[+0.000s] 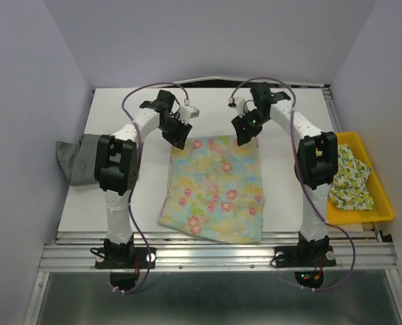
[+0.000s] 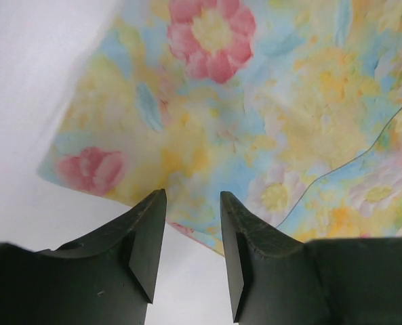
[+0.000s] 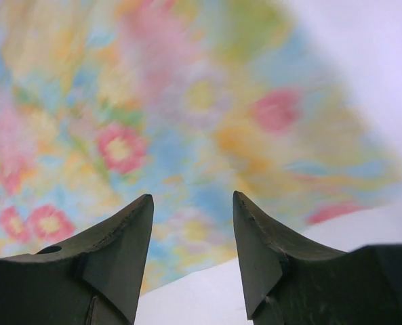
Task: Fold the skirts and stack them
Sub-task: Flatten the skirt out, then fold the skirt
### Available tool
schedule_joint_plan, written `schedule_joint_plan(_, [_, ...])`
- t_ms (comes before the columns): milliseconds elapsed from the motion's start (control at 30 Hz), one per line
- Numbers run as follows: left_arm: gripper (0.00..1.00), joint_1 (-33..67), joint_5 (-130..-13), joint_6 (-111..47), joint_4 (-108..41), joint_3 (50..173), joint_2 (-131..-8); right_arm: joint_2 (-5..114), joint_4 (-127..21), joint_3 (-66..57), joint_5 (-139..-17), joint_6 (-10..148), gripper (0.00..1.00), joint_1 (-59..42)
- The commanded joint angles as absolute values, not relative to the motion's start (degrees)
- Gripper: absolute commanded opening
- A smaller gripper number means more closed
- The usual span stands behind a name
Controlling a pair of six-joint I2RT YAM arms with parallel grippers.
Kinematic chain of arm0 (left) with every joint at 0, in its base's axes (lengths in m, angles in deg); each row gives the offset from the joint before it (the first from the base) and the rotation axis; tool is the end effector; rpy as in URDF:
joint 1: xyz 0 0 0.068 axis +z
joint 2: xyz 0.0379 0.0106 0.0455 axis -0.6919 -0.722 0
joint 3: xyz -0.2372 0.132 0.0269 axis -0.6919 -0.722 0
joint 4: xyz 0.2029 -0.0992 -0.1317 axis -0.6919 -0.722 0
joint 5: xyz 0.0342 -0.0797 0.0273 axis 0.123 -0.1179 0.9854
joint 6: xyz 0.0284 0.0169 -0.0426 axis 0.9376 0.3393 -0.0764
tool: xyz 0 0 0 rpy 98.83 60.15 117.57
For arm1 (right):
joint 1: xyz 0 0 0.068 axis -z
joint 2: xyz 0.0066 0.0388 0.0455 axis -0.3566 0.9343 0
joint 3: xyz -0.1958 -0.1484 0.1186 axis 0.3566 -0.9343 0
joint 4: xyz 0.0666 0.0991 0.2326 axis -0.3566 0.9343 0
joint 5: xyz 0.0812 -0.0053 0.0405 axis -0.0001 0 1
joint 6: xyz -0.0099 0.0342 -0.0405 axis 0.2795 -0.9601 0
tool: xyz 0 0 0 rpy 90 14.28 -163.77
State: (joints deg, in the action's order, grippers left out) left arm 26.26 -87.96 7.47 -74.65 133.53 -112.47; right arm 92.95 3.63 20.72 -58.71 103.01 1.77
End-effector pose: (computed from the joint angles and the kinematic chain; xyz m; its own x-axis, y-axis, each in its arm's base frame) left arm 0.4161 -0.1469 0.2051 -0.5375 0.6208 -0.5707 0.8013 0.5869 -0.1163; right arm 0.3989 0.1551 0.2184 -0.6326 -0.6530 -0.4165 -0.7722 0.5731 0.2742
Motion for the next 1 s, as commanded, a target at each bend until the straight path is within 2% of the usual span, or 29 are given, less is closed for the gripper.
schedule_joint_plan(0, [0.50, 26.73, -91.02, 9.11, -75.94, 142.29, -107.87, 99.42, 5.65, 39.93, -61.08, 106.56, 0.56, 8.93])
schedule_joint_plan(33, [0.51, 26.73, -91.29, 9.80, -75.77, 143.00, -108.23, 103.62, 6.53, 47.19, -61.87, 107.44, 0.56, 9.54])
schedule_joint_plan(100, [0.52, 26.82, -91.38, 9.81, -74.89, 144.66, -109.45, 106.98, 8.21, 53.56, -63.80, 111.12, 0.56, 10.43])
schedule_joint_plan(367, [0.52, 28.05, -89.36, 7.27, -73.31, 151.96, -117.27, 108.84, 1.45, 45.17, -64.26, 120.80, 0.57, 11.57])
schedule_joint_plan(633, [0.52, 28.31, -87.78, 7.26, -72.08, 150.65, -119.48, 108.84, 1.53, 42.34, -58.63, 122.92, 0.59, 12.19])
schedule_joint_plan(733, [0.52, 28.84, -87.07, 7.44, -71.99, 150.91, -120.36, 109.72, 2.06, 42.08, -58.71, 124.06, 0.56, 12.19])
schedule_joint_plan(967, [0.52, 29.63, -89.79, 11.30, -78.74, 156.00, -124.48, 113.23, 1.53, 41.99, -60.47, 125.12, 0.40, 12.19])
